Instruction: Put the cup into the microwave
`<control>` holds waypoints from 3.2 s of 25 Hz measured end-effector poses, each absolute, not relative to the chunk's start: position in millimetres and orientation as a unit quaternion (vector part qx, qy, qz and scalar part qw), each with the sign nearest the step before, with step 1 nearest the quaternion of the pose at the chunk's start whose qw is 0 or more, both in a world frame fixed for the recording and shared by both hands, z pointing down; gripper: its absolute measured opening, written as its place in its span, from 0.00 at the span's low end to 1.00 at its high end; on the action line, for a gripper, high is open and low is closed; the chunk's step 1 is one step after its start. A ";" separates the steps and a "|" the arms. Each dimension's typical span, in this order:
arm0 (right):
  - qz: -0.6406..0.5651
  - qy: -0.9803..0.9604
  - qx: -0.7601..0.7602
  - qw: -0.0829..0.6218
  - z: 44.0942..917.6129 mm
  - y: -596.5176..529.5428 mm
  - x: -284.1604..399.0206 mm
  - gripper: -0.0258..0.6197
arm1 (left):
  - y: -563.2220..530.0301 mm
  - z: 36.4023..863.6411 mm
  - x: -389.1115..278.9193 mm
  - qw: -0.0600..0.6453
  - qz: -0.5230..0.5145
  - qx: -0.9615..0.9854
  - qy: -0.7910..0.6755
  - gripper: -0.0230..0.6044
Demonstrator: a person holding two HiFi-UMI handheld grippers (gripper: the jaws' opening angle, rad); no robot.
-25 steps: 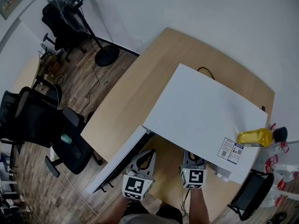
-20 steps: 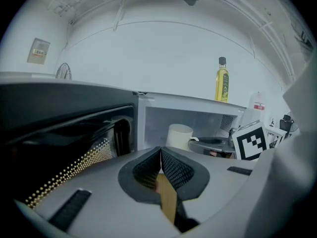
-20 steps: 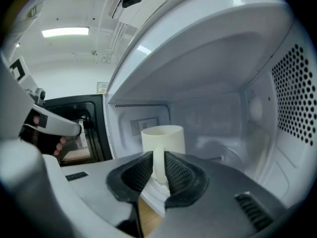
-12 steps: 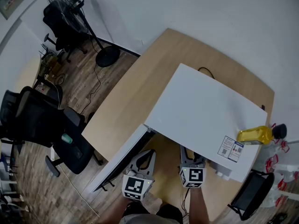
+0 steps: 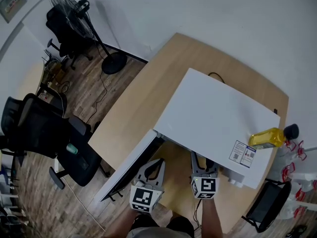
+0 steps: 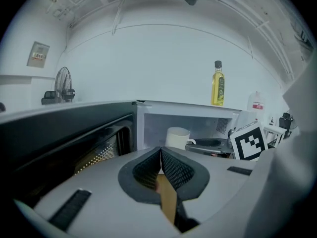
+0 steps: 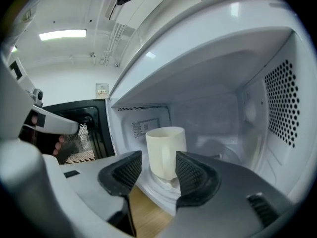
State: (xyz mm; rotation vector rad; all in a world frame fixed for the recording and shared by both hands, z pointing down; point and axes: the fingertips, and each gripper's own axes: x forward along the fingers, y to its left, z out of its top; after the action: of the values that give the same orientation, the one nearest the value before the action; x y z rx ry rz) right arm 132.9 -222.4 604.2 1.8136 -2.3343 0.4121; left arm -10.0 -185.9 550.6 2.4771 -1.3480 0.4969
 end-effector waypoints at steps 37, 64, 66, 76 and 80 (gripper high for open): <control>0.048 -0.655 0.753 0.043 445.6 -50.0 153.7 0.12 | -101.9 429.4 18.3 0.032 0.102 0.948 -0.299 0.08; 0.028 -0.628 0.776 0.051 429.5 9.0 117.1 0.07 | -56.7 415.2 -2.0 0.011 0.090 0.964 -0.250 0.08; 0.028 -0.629 0.775 0.050 428.7 7.7 118.4 0.07 | -57.8 414.4 -1.7 0.012 0.090 0.964 -0.251 0.08; 0.026 -0.634 0.771 0.051 429.5 3.1 122.5 0.07 | -60.9 417.1 0.5 0.014 0.095 0.962 -0.257 0.08; 0.024 -0.635 0.771 0.050 429.5 1.9 123.9 0.07 | -62.8 417.5 0.8 0.014 0.093 0.961 -0.259 0.08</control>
State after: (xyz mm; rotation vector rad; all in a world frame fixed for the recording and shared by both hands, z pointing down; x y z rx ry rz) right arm 123.9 1.9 429.5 2.3478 -1.9324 0.0738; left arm 0.8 -62.8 417.5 2.9940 -0.8063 0.2900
